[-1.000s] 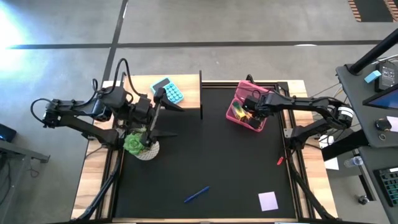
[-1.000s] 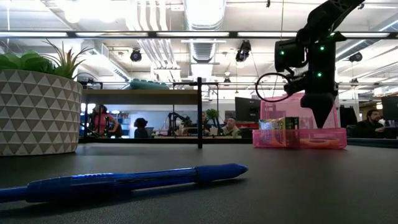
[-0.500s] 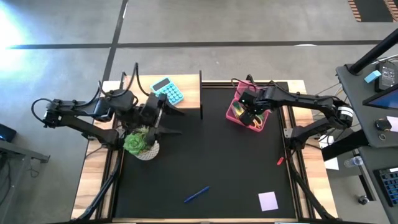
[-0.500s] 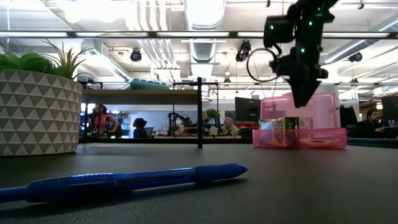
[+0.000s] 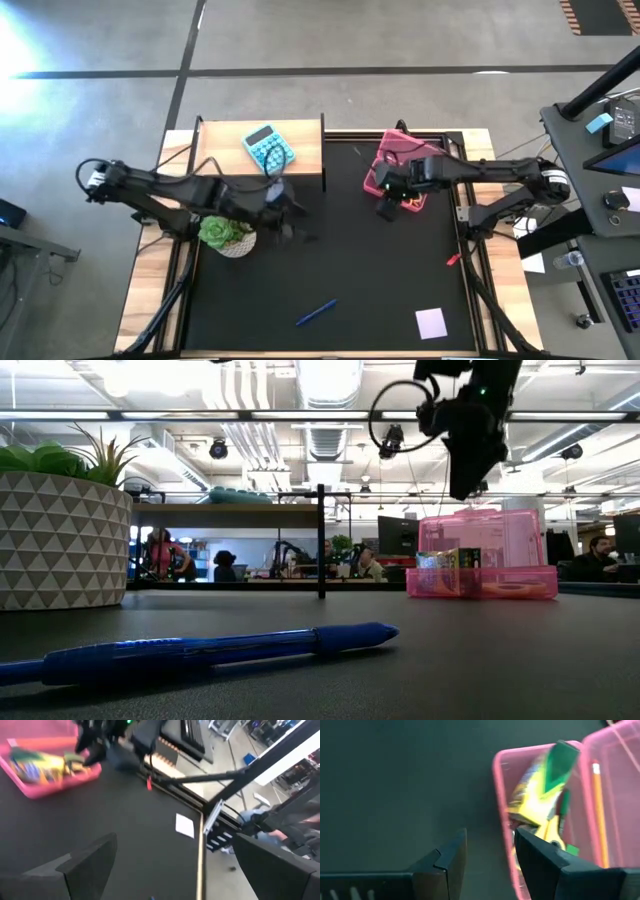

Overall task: Pack school essentials
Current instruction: Put the blue pen into the pink supply box

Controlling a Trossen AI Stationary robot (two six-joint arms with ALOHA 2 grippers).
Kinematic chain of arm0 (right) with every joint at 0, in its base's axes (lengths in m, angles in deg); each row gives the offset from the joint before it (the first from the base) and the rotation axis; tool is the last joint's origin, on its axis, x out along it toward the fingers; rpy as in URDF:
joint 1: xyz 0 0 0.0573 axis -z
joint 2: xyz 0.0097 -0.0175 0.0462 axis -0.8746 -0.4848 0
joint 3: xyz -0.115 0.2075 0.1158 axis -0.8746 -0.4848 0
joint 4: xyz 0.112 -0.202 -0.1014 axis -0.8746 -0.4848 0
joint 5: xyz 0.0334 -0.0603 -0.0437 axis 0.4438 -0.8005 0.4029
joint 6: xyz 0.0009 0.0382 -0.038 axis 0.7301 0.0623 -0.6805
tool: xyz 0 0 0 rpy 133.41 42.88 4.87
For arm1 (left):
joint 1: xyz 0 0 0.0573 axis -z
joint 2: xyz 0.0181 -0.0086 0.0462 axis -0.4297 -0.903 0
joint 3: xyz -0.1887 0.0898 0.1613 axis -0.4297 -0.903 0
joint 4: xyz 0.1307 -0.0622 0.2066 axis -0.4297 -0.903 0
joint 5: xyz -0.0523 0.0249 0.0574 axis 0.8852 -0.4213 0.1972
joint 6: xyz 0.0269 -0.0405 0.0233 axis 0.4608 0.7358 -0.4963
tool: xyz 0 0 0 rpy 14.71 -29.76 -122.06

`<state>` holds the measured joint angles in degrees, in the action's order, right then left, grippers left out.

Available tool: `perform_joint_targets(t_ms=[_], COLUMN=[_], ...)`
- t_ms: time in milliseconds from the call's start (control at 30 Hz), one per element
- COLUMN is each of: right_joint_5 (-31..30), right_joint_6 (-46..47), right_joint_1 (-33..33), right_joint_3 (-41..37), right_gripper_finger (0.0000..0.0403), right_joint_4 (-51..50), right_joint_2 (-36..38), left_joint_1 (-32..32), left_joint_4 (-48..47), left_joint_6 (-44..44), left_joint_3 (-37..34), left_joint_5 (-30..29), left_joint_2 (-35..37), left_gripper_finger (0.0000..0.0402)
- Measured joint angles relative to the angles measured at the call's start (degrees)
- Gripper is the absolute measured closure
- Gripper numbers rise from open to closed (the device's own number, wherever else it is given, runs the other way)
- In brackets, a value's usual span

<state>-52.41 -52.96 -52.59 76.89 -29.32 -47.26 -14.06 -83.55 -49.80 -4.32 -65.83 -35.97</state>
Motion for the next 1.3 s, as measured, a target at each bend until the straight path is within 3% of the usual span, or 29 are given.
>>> perform_joint_targets(t_ms=[267,567,967,1100,1300], right_joint_5=[0.0,-0.1,-1.6,-1.6,-1.7], right_joint_6=[6.5,13.1,14.2,14.2,14.2], right_joint_1=[-8.4,-15.8,-17.6,-17.6,-17.6], right_joint_3=[-1.7,-3.9,-3.9,-3.9,-3.9], right_gripper_finger=[0.025,0.0252,0.0255,0.0254,0.0259], right_joint_4=[0.1,0.5,0.6,0.6,0.6], right_joint_2=[0.0,0.0,0.0,0.0,0.0], left_joint_1=[5.7,13.9,20.4,22.2,24.0], left_joint_4=[-7.9,-9.1,-8.8,-8.8,-8.7], left_joint_6=[11.8,20.9,20.6,16.4,10.2], left_joint_3=[0.0,0.7,3.8,5.7,8.4], left_joint_5=[1.1,1.1,1.1,0.9,-4.5], left_joint_2=[-5.0,-17.4,-31.2,-34.7,-37.9], left_gripper_finger=[0.0022,0.0022,0.0022,0.0022,0.0022])
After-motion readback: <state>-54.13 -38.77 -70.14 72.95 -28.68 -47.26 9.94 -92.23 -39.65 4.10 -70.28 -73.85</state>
